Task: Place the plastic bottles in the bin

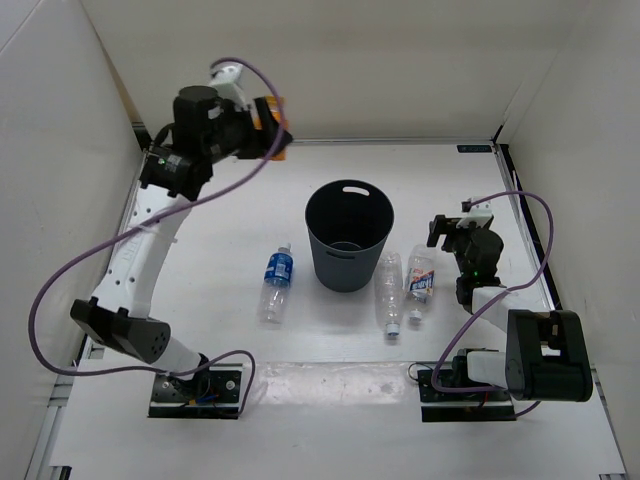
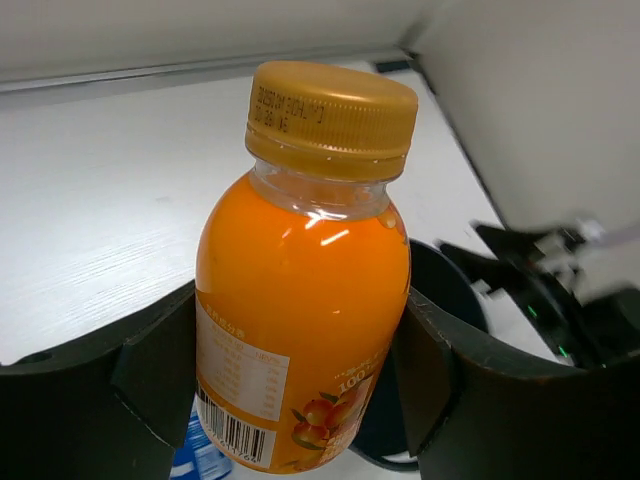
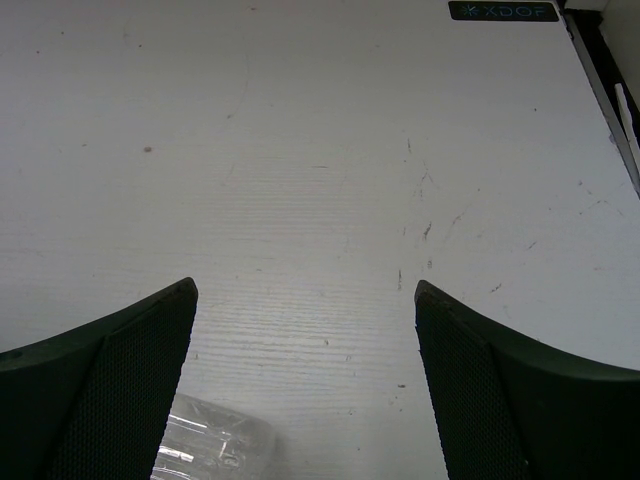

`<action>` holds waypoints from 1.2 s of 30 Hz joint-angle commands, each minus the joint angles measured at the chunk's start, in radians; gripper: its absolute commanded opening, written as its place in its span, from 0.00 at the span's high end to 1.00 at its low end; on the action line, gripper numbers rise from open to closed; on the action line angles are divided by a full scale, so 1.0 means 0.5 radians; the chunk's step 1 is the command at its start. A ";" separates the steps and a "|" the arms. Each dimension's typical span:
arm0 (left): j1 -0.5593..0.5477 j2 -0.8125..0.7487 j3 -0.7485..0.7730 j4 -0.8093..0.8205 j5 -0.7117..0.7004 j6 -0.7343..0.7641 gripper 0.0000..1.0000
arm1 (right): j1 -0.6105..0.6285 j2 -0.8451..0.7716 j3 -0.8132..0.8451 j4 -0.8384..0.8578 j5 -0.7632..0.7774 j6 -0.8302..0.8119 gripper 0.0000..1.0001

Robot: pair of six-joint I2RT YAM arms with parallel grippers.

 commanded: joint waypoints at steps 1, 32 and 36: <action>-0.254 -0.041 -0.108 0.157 0.150 0.220 0.40 | 0.019 0.006 0.050 0.060 0.020 0.004 0.10; -0.883 0.318 -0.087 -0.091 -0.151 0.438 0.09 | 0.068 0.000 0.038 0.076 0.119 0.007 0.10; -0.859 0.263 0.152 -0.162 -0.291 0.490 0.00 | 0.071 0.003 0.035 0.079 0.125 0.007 0.10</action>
